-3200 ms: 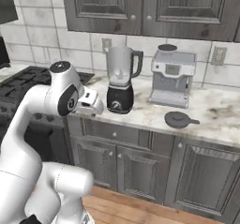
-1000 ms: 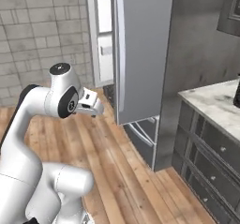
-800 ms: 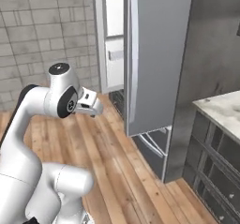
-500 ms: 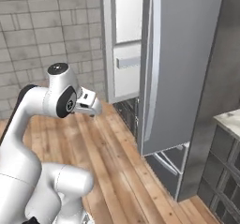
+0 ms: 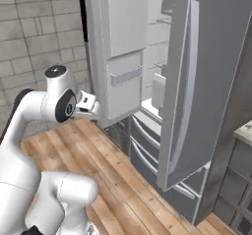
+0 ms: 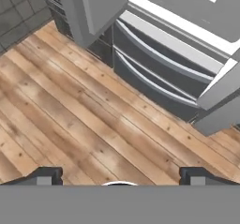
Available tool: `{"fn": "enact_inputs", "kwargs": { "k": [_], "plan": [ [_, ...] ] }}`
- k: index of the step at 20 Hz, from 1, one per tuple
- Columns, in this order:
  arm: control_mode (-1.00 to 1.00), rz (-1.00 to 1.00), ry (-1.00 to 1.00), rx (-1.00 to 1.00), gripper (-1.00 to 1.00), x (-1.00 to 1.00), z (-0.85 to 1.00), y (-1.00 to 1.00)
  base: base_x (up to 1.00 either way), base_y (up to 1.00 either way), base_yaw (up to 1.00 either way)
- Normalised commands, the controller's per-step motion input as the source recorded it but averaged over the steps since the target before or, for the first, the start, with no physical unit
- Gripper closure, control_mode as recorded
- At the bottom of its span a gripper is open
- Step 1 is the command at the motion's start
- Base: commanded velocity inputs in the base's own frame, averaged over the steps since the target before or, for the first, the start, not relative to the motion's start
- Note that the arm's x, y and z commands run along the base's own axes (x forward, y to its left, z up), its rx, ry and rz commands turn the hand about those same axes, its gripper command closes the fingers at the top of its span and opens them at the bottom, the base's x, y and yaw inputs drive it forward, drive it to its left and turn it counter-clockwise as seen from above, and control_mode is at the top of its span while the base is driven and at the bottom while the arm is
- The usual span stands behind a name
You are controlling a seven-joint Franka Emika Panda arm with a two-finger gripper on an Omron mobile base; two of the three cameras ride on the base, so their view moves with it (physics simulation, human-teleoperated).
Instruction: Grab the lemon wedge and garlic from the fridge, place them in the blender, close the lid, and turn on the blender to create a marinade.
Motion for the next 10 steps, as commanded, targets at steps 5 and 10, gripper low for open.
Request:
{"fn": "enact_inputs", "kwargs": {
  "k": [5, 10],
  "plan": [
    [1.00, 0.00, 0.00, 0.00, -1.00, 0.00, 0.00, 0.00, 0.56, 0.61, -0.50],
    [1.00, 0.00, 0.00, 0.00, -1.00, 0.00, 0.00, 0.00, 0.59, 0.39, -0.39]
  ]
}}
